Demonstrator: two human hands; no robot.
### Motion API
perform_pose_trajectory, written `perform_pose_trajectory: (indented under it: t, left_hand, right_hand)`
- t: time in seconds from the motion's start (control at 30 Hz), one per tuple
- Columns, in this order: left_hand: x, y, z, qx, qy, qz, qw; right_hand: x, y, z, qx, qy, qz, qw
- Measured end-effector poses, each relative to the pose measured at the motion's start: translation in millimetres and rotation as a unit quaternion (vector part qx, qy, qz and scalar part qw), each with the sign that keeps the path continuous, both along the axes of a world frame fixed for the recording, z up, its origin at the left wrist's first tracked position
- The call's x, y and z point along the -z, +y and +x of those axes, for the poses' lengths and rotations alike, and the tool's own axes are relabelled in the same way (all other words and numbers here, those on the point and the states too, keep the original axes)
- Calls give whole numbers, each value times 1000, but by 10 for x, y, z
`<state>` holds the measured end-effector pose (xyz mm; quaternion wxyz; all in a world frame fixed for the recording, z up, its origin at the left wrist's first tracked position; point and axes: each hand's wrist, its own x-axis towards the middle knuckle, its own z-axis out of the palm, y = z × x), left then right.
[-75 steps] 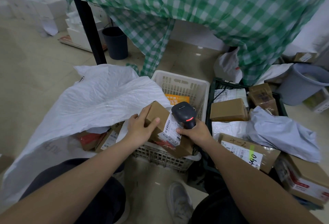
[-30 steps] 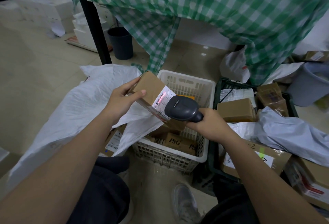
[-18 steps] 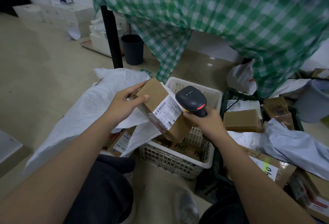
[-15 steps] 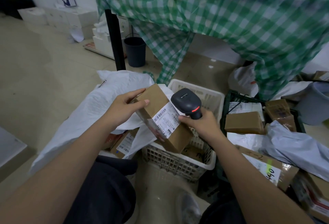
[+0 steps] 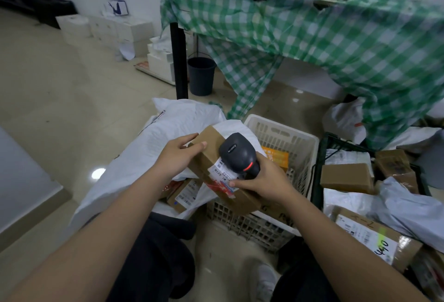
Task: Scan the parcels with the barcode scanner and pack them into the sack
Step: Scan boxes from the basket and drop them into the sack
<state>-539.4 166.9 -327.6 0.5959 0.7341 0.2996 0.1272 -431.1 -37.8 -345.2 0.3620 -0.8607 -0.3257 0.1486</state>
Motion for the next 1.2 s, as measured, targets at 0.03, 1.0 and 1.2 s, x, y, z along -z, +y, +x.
perform_pose_trajectory:
  t: [0.03, 1.0, 1.2]
  left_hand:
    - [-10, -2, -17, -6, -3, -10, 1000]
    - [574, 429, 232, 156, 103, 328, 926]
    - [888, 370, 424, 249, 244, 529, 774]
  right_hand:
    - [-16, 5, -6, -5, -2, -4, 1000]
    - [164, -272, 347, 60, 18, 11, 998]
    - [196, -383, 408, 80, 44, -5, 996]
